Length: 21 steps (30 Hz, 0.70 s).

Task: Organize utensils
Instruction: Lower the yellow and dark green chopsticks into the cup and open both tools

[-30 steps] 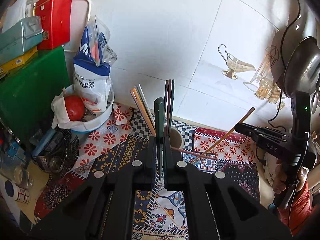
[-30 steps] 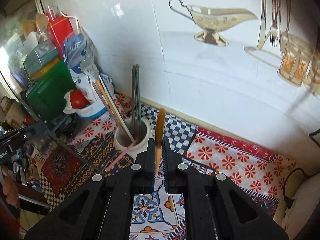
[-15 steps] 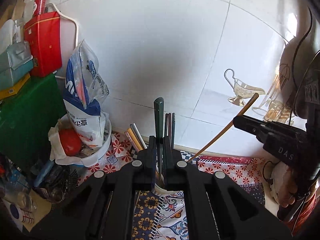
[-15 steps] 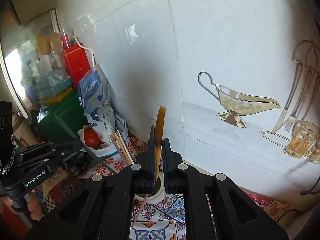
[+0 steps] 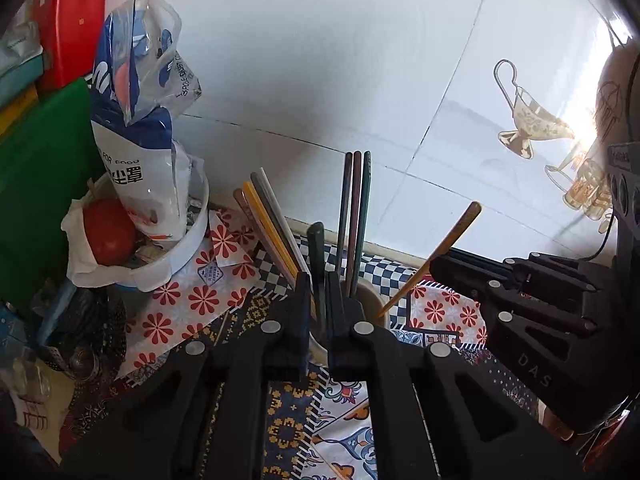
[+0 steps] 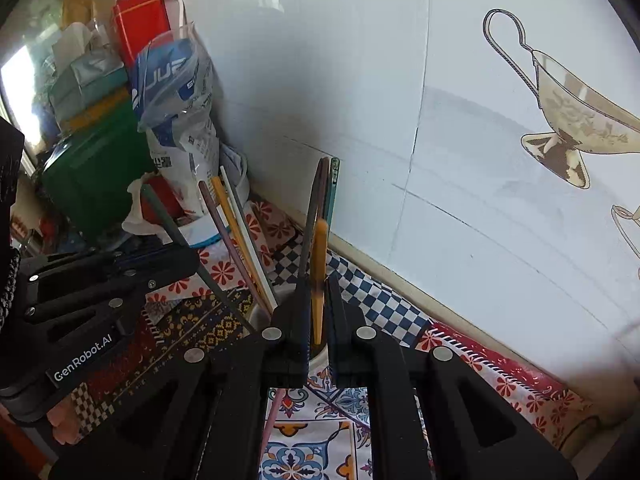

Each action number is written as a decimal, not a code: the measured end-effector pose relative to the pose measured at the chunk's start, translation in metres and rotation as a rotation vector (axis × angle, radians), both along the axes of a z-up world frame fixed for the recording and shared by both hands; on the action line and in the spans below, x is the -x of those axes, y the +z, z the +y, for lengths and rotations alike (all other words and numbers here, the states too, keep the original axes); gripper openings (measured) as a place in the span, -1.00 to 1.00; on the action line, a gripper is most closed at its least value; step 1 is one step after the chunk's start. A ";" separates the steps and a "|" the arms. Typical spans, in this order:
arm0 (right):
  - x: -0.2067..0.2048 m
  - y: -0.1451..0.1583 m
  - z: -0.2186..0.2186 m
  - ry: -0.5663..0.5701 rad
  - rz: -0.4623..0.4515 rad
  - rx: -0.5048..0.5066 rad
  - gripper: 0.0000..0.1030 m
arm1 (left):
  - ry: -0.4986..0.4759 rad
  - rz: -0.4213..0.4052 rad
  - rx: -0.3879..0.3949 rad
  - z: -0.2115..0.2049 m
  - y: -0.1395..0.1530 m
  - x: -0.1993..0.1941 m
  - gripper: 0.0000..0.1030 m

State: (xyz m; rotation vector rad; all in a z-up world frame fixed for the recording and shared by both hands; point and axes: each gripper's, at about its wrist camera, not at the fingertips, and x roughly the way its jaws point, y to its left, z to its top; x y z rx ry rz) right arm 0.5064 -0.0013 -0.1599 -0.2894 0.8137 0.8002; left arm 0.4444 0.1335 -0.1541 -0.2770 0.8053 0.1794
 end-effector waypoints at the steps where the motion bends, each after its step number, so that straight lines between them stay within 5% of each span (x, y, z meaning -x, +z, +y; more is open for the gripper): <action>1: 0.002 0.001 -0.001 0.008 0.009 0.007 -0.86 | 0.000 -0.004 -0.004 -0.001 0.002 0.002 -0.93; 10: 0.045 0.053 -0.036 -0.018 -0.049 -0.084 -0.76 | -0.043 -0.093 -0.010 -0.016 0.050 0.057 -0.79; 21: 0.183 0.144 -0.121 -0.156 -0.311 -0.345 -0.76 | -0.076 -0.390 -0.108 -0.048 0.142 0.203 -0.61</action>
